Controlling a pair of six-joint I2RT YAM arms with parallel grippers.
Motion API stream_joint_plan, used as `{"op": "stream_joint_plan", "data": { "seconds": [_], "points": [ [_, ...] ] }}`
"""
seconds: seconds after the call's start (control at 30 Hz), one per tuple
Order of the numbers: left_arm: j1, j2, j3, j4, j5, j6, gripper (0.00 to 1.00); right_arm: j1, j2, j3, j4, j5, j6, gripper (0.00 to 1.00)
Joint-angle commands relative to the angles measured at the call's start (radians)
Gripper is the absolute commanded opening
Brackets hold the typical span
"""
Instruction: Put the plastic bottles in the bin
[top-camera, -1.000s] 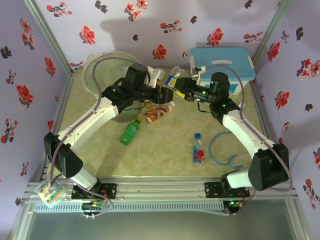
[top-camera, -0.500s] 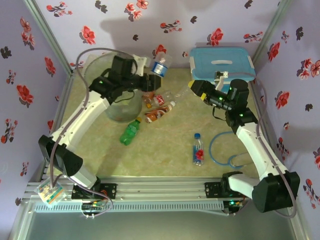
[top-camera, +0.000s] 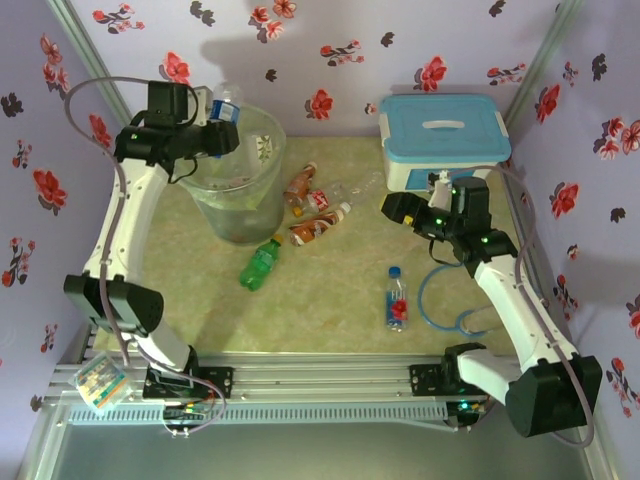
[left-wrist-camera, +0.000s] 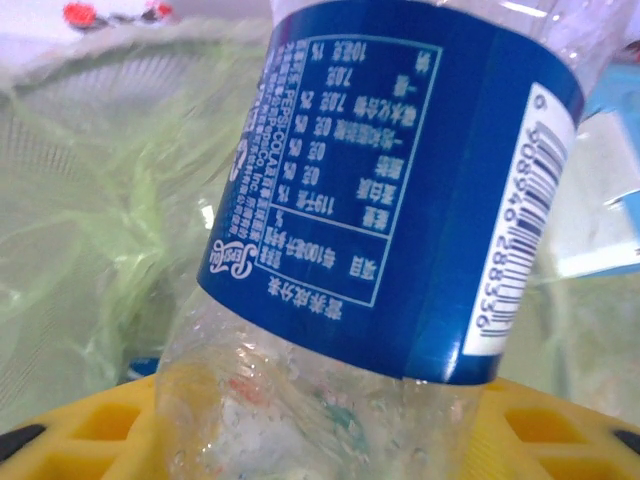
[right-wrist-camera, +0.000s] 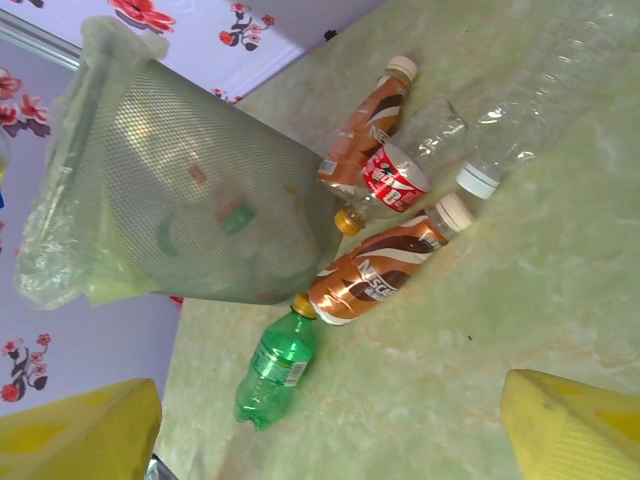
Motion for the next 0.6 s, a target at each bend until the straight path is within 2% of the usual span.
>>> {"op": "stream_joint_plan", "data": {
  "seconds": [0.0, 0.13, 0.23, 0.3, 0.37, 0.47, 0.57],
  "points": [
    [0.010, 0.067, 0.030, -0.107, -0.080, 0.070, 0.28, -0.009, -0.028, -0.008, -0.045, 0.034, -0.055, 0.89],
    [0.009, 0.096, 0.026, -0.136, -0.184, 0.082, 0.27, -0.011, -0.032, -0.012, -0.060, 0.047, -0.064, 0.88],
    [0.010, 0.105, 0.008, -0.135, -0.217, 0.096, 0.27, -0.013, -0.032, -0.015, -0.067, 0.049, -0.068, 0.89],
    [0.009, 0.113, 0.003, -0.131, -0.217, 0.106, 0.38, -0.013, -0.032, -0.015, -0.069, 0.052, -0.071, 0.88],
    [0.010, 0.114, 0.001, -0.127, -0.217, 0.108, 0.44, -0.014, -0.033, -0.017, -0.071, 0.053, -0.072, 0.88],
    [0.010, 0.116, 0.000, -0.117, -0.217, 0.114, 0.62, -0.013, -0.031, -0.018, -0.084, 0.065, -0.076, 0.89],
    [0.009, 0.119, 0.003, -0.111, -0.215, 0.116, 0.71, -0.015, -0.029, -0.017, -0.105, 0.087, -0.089, 0.89]
  ]
}}
